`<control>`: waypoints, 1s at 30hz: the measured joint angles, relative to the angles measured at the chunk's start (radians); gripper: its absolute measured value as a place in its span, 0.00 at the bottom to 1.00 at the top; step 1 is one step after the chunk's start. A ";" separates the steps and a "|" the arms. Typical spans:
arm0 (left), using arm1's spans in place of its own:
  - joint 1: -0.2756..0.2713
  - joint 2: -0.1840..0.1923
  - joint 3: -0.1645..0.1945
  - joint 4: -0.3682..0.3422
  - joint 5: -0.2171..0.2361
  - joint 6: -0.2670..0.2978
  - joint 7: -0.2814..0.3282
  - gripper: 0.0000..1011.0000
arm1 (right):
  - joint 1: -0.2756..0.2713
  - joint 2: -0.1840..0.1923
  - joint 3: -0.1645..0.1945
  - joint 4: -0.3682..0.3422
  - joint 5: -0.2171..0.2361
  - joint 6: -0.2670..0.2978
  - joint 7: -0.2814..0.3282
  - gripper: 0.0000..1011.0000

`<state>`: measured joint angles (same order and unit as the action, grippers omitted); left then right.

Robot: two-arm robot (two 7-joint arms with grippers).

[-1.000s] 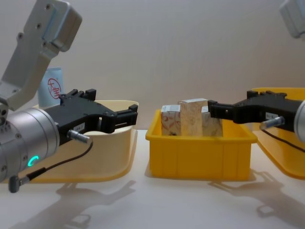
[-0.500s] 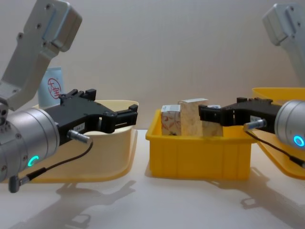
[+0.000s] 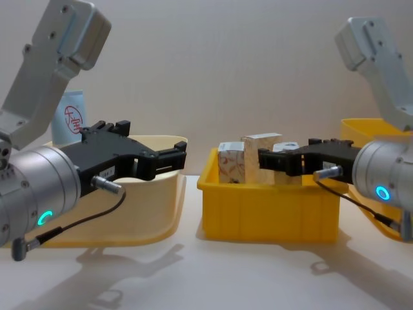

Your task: Bimanual collaborative sorting of washing and personal care products

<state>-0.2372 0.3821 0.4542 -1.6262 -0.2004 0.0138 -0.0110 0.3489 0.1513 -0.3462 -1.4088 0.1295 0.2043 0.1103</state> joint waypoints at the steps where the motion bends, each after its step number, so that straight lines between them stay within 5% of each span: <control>1: 0.000 0.000 0.000 0.000 0.000 0.000 0.000 0.99 | 0.005 -0.003 -0.001 0.007 -0.004 0.000 0.000 0.99; 30: 0.000 0.000 0.000 0.000 0.000 0.000 0.000 0.99 | 0.082 -0.060 -0.008 0.127 -0.083 0.006 -0.063 0.97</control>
<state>-0.2372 0.3821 0.4542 -1.6262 -0.2004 0.0139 -0.0109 0.4309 0.0911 -0.3543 -1.2818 0.0468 0.2101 0.0476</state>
